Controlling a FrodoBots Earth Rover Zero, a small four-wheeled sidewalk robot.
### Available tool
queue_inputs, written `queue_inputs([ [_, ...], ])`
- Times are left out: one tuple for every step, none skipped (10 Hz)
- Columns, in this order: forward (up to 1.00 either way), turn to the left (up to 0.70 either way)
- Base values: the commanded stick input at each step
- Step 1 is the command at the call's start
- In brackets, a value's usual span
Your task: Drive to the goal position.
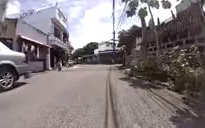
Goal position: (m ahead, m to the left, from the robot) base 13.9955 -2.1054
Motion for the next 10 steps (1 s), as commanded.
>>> queue_inputs([
  [0.70,0.00],
  [0.70,0.00],
  [0.70,0.00],
  [0.70,0.00],
  [0.70,0.00],
  [0.70,0.00],
  [0.70,0.00],
  [0.70,0.00],
  [0.70,0.00],
  [0.70,0.00],
])
